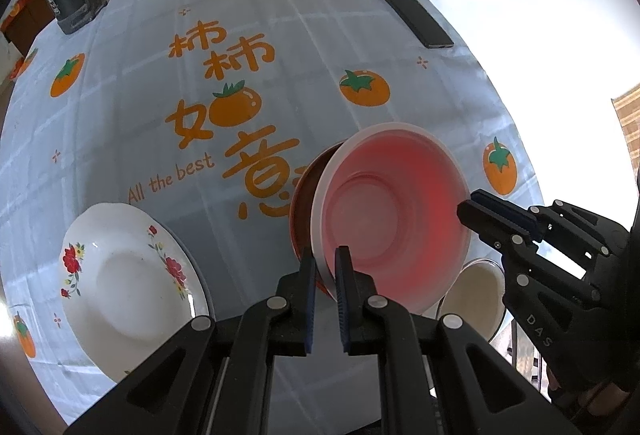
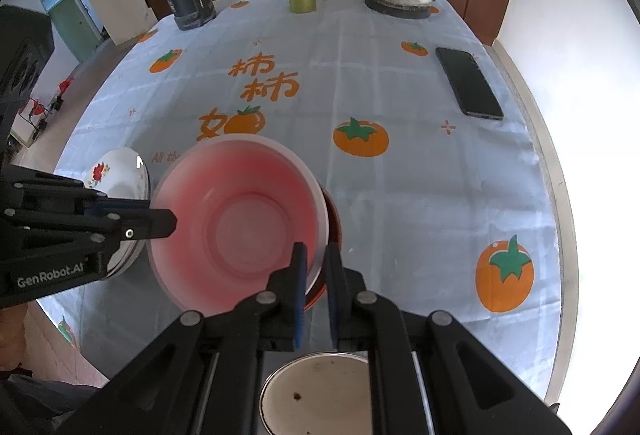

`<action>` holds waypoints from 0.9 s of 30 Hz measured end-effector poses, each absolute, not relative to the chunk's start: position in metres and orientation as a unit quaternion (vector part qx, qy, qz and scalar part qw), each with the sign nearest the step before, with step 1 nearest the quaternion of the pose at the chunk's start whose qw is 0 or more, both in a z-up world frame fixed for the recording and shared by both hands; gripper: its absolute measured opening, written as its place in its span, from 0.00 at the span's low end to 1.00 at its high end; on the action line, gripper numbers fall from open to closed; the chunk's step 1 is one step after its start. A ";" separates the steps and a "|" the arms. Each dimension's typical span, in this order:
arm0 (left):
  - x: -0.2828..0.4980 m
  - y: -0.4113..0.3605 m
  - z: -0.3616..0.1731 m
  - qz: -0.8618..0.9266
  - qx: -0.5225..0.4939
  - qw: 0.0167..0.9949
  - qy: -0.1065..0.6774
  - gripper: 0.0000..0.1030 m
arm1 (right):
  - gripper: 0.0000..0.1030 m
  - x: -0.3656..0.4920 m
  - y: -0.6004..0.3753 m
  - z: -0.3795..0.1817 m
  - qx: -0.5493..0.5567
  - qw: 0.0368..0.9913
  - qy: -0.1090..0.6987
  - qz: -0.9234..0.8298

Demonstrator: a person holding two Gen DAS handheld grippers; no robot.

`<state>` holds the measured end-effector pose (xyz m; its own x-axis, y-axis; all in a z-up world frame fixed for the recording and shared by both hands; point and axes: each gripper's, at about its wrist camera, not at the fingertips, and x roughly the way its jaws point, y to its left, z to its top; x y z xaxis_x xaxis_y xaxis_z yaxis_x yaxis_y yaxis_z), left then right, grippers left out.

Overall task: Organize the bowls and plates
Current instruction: 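Lower the pink bowl with both grippers into the steel bowl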

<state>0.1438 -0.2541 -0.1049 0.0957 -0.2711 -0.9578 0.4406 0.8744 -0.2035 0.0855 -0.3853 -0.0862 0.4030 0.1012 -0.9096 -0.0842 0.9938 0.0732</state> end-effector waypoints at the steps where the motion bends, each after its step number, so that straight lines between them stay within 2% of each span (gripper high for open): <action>1: 0.144 -0.254 -0.106 -0.241 0.067 0.737 0.628 0.10 | 0.09 0.086 -0.385 -0.087 0.007 0.837 0.545 0.056; 27: 0.142 -0.257 -0.122 -0.235 0.070 0.725 0.644 0.11 | 0.09 0.085 -0.384 -0.096 0.002 0.829 0.556 0.057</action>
<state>0.1419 -0.2570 -0.1216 0.0610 -0.2512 -0.9660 0.4307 0.8797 -0.2015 0.0853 -0.3838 -0.0962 0.3755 0.0974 -0.9217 -0.0919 0.9935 0.0675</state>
